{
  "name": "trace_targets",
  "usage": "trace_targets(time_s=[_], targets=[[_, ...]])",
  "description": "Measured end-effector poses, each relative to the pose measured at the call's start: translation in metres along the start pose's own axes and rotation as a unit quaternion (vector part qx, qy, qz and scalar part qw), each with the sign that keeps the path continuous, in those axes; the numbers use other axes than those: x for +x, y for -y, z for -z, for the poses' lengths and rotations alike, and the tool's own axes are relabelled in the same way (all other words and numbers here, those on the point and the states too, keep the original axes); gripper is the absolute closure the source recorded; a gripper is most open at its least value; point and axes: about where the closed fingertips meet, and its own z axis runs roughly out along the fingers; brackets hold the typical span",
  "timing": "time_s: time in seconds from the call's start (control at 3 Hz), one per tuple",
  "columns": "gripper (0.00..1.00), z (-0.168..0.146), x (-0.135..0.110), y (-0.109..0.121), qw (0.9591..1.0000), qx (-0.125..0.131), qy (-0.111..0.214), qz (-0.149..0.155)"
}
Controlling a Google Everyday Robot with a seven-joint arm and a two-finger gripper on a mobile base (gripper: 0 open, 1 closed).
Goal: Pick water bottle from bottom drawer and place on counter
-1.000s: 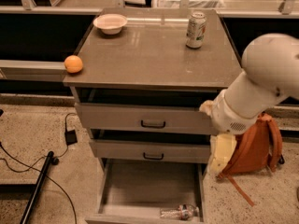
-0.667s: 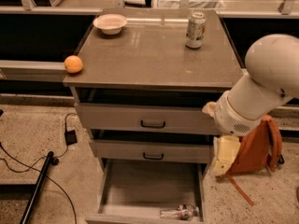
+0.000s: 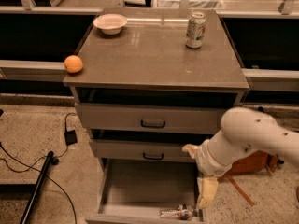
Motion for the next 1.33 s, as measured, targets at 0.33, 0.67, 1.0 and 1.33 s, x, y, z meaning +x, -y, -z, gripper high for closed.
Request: trace_targets(time_s=[0.33,0.67,1.0,1.33], targets=[[0.00,-0.017,0.004,0.008,0.9999,0.012,0.011,0.004],[0.00,-0.036,0.025,0.016,0.9999,0.014,0.008,-0.001],[0.00,-0.091,0.080,0.019,0.9995,0.022,0.022,0.001],[0.00,-0.147,0.126,0.024,0.9954,0.017,0.091,0.024]])
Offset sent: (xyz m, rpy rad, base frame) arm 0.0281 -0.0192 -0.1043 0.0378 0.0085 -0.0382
